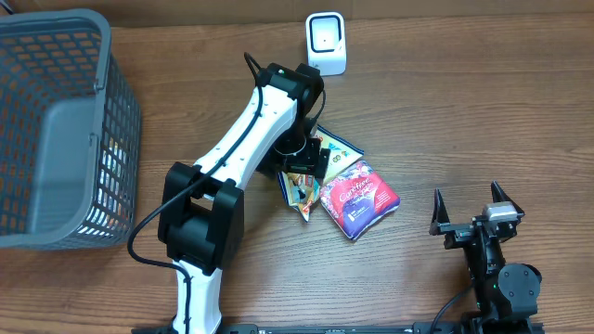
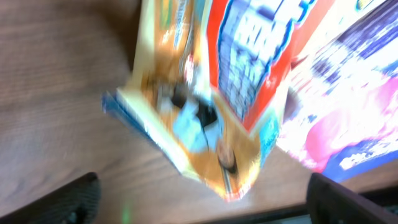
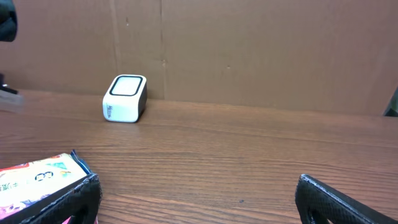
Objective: Scan the item barcode
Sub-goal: 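Hold the yellow packet under the scanner, then release it on table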
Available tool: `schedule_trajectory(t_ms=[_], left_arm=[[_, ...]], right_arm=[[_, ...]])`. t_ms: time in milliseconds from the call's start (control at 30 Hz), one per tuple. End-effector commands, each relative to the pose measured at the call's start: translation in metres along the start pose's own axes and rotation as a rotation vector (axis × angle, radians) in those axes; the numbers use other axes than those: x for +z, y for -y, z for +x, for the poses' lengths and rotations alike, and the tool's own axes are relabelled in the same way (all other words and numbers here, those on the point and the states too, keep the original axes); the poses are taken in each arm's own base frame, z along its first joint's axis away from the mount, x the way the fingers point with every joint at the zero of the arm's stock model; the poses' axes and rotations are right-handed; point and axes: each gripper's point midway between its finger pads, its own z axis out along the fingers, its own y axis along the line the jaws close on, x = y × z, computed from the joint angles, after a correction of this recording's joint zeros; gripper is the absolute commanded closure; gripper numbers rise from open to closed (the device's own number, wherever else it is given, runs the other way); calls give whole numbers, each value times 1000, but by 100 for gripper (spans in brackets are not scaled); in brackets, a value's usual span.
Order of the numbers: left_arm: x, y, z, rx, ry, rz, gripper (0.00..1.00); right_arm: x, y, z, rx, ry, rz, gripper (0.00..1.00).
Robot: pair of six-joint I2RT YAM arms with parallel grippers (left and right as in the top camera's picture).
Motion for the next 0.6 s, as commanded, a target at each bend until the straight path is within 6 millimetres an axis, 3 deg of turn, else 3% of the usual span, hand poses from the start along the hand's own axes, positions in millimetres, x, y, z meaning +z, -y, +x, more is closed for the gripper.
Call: schedule_trajectory(t_ms=[0, 133, 267, 300, 433, 567], left_arm=[[-28, -4, -6, -10, 47, 8, 1], [-85, -11, -6, -35, 135, 34, 0], [-164, -16, -12, -47, 394, 112, 0], [-194, -23, -7, -56, 489, 129, 0], [-256, -49, 23, -105, 692, 156, 0], [-303, -110, 70, -260, 878, 70, 0]], right_arm=[[0, 0, 1, -1, 7, 2, 0], [0, 0, 1, -1, 7, 2, 0], [0, 0, 1, -1, 7, 2, 0], [0, 0, 1, -1, 7, 2, 0], [0, 0, 1, -1, 7, 2, 0], [0, 0, 1, -1, 7, 2, 0]])
